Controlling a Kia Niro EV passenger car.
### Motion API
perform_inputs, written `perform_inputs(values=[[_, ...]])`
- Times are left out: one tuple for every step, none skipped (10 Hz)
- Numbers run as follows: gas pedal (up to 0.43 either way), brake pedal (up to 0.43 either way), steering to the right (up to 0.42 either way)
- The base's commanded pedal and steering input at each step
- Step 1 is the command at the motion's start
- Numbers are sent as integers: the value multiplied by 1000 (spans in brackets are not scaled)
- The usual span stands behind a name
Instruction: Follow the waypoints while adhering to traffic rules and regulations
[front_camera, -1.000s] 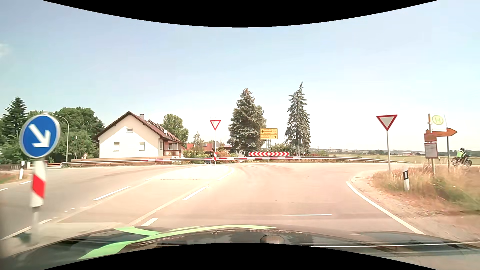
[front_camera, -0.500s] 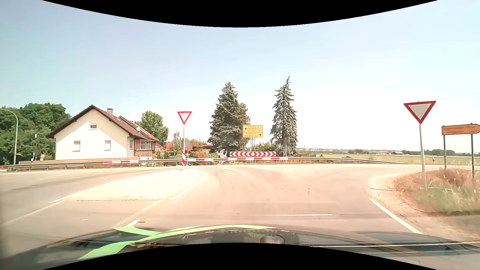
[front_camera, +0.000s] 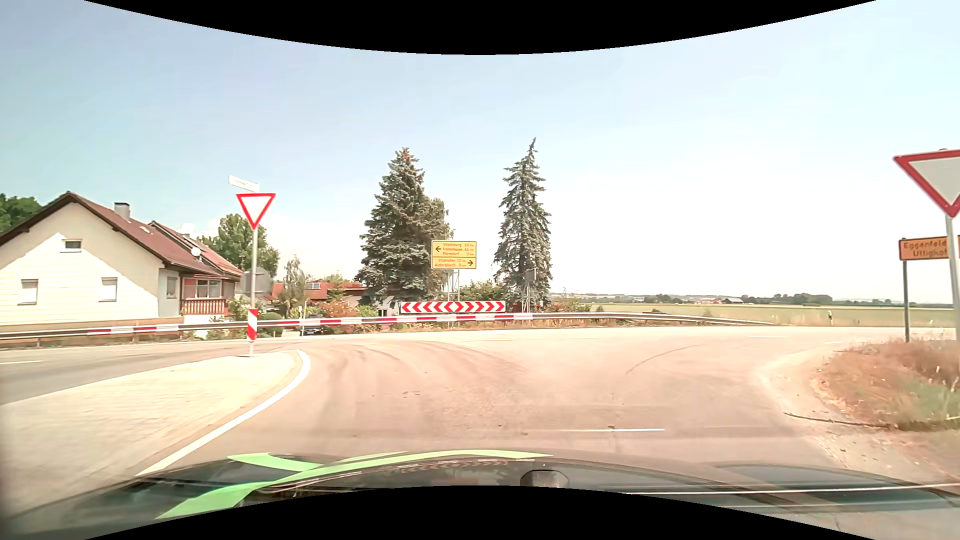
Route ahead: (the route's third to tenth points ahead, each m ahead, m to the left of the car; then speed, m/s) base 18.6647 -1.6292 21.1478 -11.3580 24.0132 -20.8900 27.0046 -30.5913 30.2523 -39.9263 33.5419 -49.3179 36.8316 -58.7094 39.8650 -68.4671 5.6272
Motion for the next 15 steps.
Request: perform_inputs(values=[[0, 232, 169], [0, 213, 174], [0, 152, 179], [0, 0, 183], [0, 0, 185], [0, 0, 186], [0, 0, 190], [20, 0, 199], [209, 0, 208], [280, 0, 220], [339, 0, 229], [370, 0, 241], [378, 0, 252], [378, 0, 258], [390, 0, 262]])
